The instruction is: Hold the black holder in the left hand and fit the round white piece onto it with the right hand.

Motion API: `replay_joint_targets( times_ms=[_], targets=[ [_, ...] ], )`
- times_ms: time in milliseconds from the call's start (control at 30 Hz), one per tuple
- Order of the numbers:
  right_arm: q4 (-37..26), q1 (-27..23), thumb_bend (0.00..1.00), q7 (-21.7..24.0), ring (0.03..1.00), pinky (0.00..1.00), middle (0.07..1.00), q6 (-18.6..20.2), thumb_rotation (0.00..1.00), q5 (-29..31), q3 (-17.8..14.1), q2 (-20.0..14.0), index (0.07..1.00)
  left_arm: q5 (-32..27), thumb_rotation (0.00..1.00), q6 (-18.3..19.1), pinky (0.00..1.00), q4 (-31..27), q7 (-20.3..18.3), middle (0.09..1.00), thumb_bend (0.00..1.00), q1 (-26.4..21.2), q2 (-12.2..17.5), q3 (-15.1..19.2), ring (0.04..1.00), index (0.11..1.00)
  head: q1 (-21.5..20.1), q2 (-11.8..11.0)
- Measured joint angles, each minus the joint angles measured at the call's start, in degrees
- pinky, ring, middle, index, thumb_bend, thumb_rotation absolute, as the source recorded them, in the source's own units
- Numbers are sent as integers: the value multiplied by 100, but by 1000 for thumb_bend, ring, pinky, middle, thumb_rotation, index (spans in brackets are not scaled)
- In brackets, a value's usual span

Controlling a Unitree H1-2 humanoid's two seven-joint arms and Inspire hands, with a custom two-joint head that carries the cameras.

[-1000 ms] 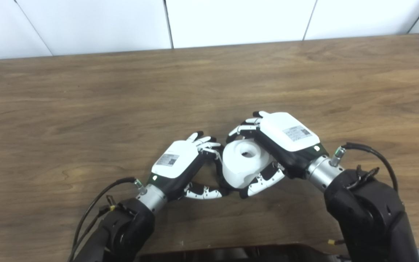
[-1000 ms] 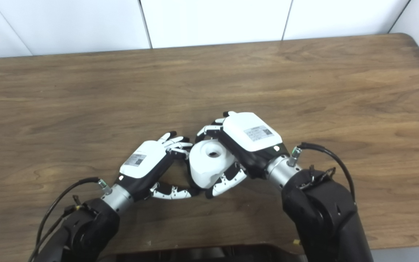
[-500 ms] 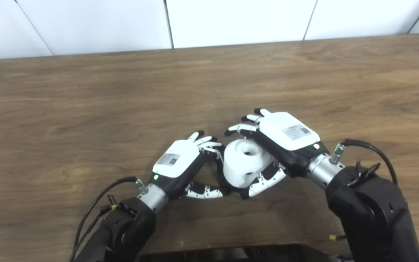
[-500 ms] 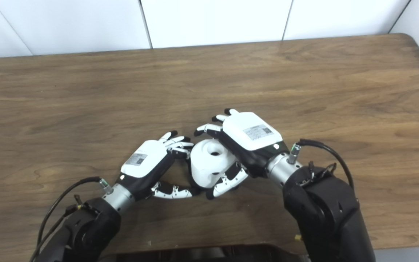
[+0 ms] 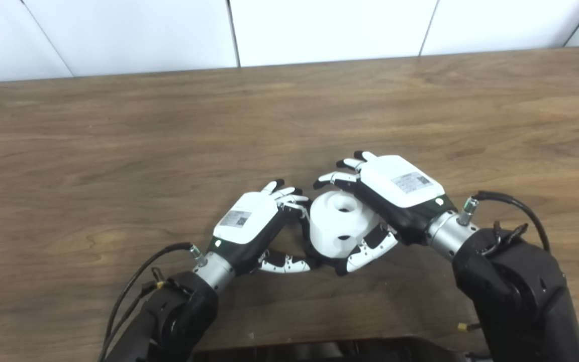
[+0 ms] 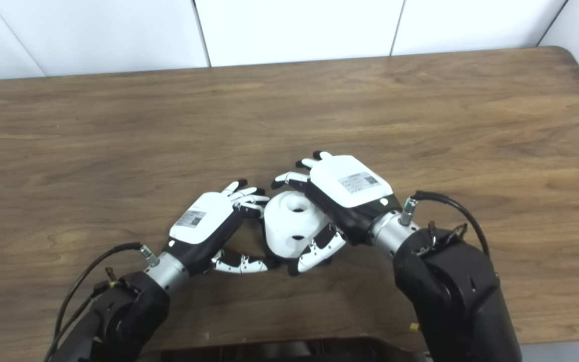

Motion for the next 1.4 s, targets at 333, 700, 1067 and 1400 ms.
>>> replay_joint_targets(
  times_ms=[333,700,1067,1400],
  targets=[
    [-12,-45,1000,78,926,1000,851,20,380,84,-70,6,817,7,62,2,1000,15,0,796,517,-13,-26,-4,898,488,9,9],
    [-46,-81,1000,200,920,1000,850,36,388,105,-108,11,819,17,62,4,1000,29,0,796,517,-24,-45,-8,896,488,9,9],
    [-309,-376,1000,760,946,1000,863,239,405,145,-320,11,836,20,61,-26,1000,146,9,794,517,-92,-110,-9,896,488,9,-61],
    [-674,-775,1000,1215,927,966,854,386,416,92,-554,87,826,20,62,-32,1000,190,9,793,517,-131,-136,-18,898,488,26,-79]
  ],
)
